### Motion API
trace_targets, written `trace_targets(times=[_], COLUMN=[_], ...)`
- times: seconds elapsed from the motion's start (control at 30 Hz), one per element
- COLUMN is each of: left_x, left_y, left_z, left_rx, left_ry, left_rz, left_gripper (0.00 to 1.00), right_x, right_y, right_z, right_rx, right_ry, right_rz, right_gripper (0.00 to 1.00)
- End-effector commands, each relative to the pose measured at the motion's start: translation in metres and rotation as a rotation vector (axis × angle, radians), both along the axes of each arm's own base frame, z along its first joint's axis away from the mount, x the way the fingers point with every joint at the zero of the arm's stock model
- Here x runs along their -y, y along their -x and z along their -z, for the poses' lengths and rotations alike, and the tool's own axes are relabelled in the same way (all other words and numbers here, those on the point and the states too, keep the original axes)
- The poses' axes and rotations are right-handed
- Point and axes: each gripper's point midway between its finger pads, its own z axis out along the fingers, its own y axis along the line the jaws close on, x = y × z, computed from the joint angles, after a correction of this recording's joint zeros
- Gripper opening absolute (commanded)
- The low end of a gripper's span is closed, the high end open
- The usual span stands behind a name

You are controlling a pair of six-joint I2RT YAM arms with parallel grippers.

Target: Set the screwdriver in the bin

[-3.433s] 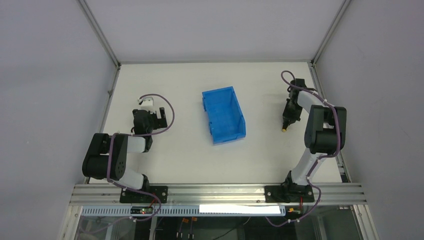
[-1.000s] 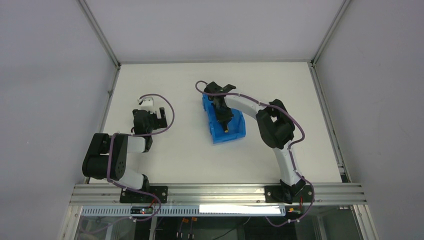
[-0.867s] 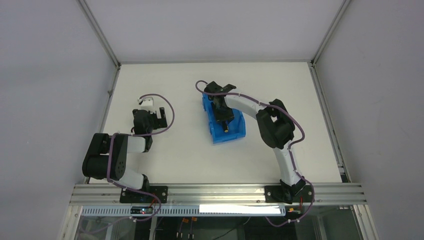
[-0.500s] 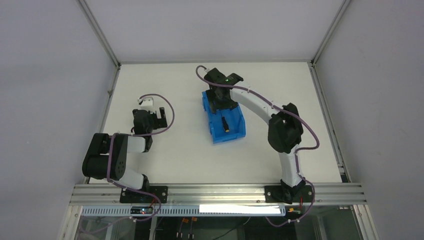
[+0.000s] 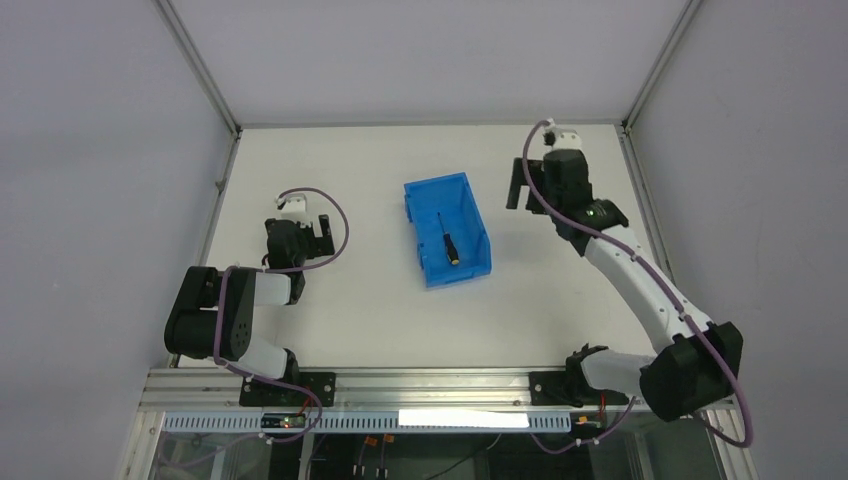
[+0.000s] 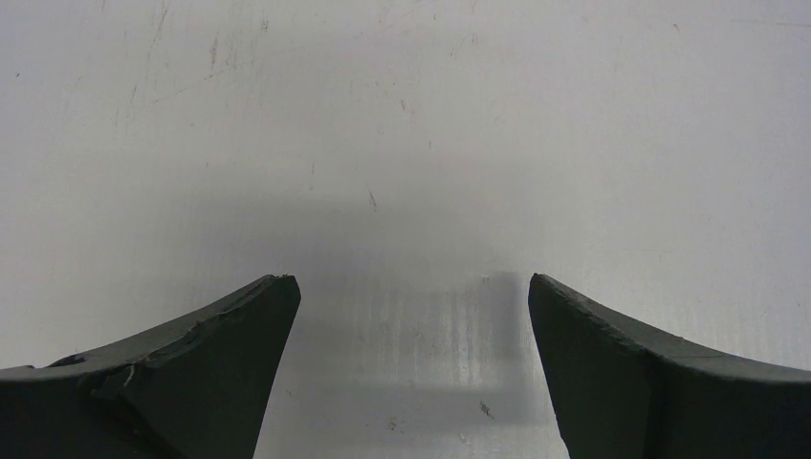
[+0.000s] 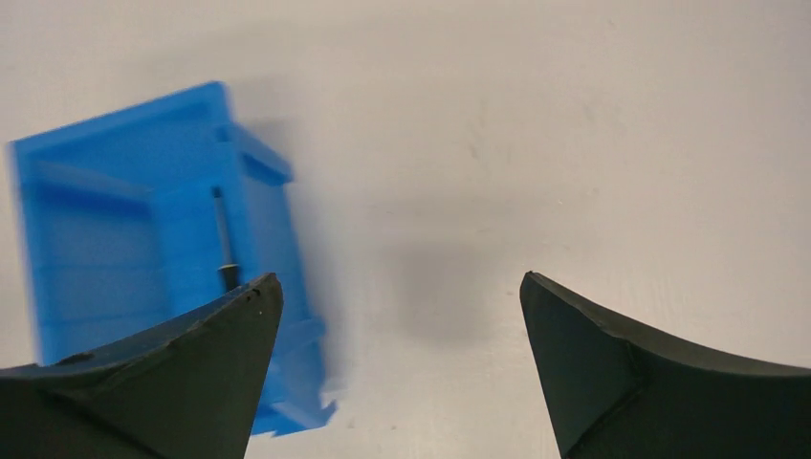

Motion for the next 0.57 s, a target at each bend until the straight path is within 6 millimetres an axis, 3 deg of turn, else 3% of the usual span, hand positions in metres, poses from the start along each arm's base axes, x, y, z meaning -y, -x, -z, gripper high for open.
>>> trace_targets(times=[0.0, 0.13, 0.23, 0.4, 0.53], left_x=[0.000, 0.000, 0.000, 0.000, 0.000], left_y=[-0.012, -0.012, -0.012, -0.012, -0.012], left_z=[-0.018, -0.018, -0.017, -0.018, -0.017], left_rx=[0.062, 0.063, 0.062, 0.063, 0.062], left_ry=[0.025, 0.025, 0.025, 0.026, 0.026], left_rz=[0.002, 0.001, 0.002, 0.002, 0.002], left_gripper=[1.00, 1.00, 1.00, 1.00, 1.00], right_x=[0.040, 0.087, 0.106, 0.117, 0.121], right_y=[-0.017, -0.010, -0.005, -0.002, -0.002], right_z=[0.012, 0.039, 0.056, 0.084, 0.094], right_rx=[0.246, 0.348, 0.386, 0.362, 0.346], right_ry=[-0.064, -0.071, -0.088, -0.028, 0.003], right_rz=[0.130, 0.365, 0.481, 0.524, 0.539], right_gripper=[0.99, 0.99, 0.99, 0.99, 0.99])
